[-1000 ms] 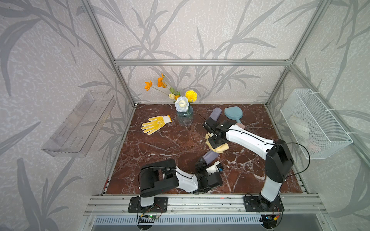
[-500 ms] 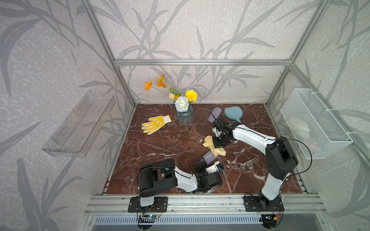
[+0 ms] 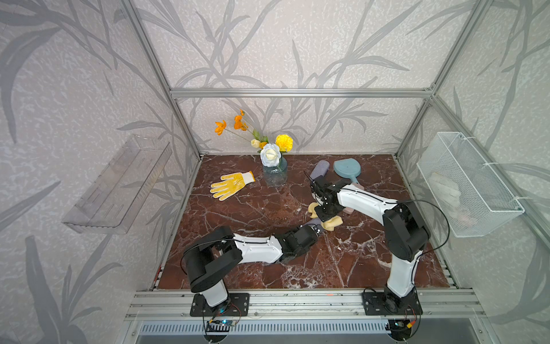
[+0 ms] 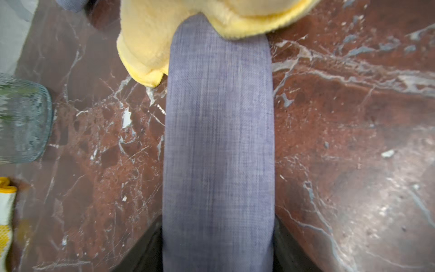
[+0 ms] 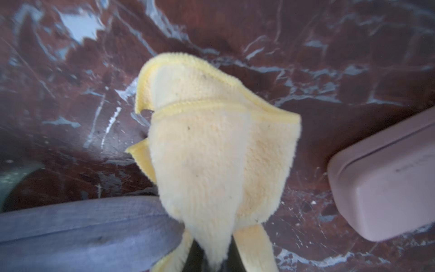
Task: Wipe the eyeglass case
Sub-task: Wipe the dirt from the eyeglass case.
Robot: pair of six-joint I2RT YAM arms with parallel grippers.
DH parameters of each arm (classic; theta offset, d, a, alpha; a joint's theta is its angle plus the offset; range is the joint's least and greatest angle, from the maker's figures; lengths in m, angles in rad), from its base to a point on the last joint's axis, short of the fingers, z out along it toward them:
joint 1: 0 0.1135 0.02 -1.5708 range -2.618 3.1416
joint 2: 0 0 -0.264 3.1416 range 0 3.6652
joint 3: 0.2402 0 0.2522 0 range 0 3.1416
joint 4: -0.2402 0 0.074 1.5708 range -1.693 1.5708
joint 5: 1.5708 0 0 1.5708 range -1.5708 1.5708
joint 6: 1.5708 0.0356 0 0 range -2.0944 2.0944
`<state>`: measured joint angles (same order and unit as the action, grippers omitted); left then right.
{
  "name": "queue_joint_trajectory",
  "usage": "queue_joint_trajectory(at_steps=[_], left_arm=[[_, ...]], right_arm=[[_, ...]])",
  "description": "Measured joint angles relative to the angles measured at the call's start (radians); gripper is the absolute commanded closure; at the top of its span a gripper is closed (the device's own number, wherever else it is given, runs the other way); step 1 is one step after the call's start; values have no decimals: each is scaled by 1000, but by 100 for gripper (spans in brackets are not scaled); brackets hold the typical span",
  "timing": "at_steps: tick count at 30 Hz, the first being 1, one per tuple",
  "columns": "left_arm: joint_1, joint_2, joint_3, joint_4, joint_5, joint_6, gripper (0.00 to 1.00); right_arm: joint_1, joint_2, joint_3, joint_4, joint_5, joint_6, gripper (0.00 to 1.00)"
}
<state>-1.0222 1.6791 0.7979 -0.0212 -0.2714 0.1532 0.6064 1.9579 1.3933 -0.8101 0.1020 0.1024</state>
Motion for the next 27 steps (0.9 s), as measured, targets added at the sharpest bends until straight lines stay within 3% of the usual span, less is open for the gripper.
queue_joint_trajectory(at_steps=[4, 9, 15, 19, 21, 24, 27], left_arm=[[56, -1, 14, -26, 100, -41, 93], [89, -2, 24, -63, 187, -97, 96], [121, 18, 37, -37, 242, -190, 97], [130, 21, 40, -28, 267, -213, 97], [130, 19, 38, -25, 278, -212, 97], [127, 3, 9, 4, 281, -194, 95], [114, -36, -41, 26, 277, -166, 95]], right_arm=[[-4, -5, -51, 39, -43, -18, 100], [-4, -144, -232, 162, -97, 31, 100], [72, -371, -416, 103, -328, 117, 100], [26, -475, -435, 42, -420, 140, 100], [-33, -497, -415, 0, -409, 145, 100], [-104, -473, -338, -58, -283, 143, 100], [-116, -407, -228, -68, -185, 131, 100]])
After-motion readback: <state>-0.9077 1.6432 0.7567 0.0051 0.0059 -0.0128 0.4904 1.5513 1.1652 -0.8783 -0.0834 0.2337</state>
